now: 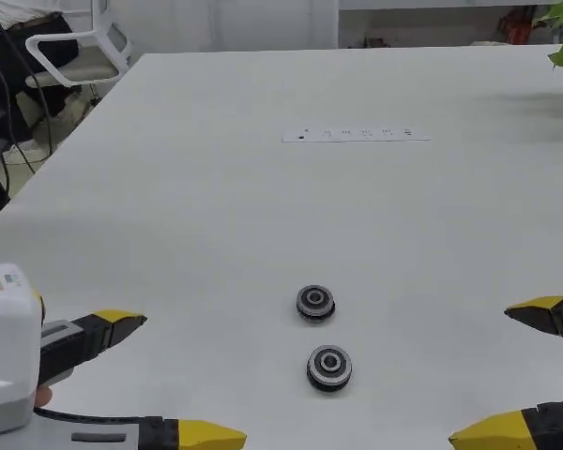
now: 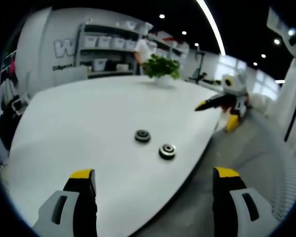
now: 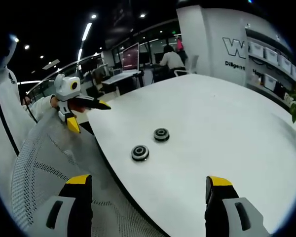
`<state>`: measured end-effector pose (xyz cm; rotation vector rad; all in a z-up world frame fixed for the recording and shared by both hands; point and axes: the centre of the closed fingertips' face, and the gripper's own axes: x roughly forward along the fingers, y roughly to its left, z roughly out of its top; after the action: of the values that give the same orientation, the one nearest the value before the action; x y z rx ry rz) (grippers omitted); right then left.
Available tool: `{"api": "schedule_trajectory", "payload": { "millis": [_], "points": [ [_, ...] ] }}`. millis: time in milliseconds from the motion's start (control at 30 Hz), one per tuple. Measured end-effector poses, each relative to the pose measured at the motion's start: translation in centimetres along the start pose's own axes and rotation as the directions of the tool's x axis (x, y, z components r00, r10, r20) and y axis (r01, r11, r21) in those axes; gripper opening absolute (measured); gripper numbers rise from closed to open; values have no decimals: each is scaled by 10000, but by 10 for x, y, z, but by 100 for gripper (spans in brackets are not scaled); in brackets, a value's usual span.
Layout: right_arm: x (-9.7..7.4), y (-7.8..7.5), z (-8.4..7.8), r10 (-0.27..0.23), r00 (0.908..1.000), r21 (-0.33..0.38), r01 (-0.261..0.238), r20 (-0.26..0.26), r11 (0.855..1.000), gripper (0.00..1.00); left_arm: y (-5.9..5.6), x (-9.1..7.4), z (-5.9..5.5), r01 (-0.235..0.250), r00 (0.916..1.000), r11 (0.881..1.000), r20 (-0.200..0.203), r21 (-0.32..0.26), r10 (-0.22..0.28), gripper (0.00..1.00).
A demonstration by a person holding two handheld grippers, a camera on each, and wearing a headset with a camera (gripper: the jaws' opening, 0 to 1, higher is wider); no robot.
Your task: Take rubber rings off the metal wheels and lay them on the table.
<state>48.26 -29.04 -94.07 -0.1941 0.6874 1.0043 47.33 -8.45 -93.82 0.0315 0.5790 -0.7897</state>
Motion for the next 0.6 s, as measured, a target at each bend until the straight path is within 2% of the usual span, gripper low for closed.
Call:
{"api": "schedule_trajectory", "payload": {
  "millis": [267,433,600],
  "points": [
    [3,6,-5,276,9991,-155,-281,-316,9995,95,3,-1,2,-150,9998,9998,111,-106,151,100],
    [-1,-1,-2,-105,9999,-94,104,-116,9999,95,-2,1,-1,93,9999,10000,-75,-2,-93,100],
    [-1,-1,-1,-182,9998,-100,181,-65,9998,94,-2,1,-2,43,10000,10000,-63,25,-43,100]
  ]
}}
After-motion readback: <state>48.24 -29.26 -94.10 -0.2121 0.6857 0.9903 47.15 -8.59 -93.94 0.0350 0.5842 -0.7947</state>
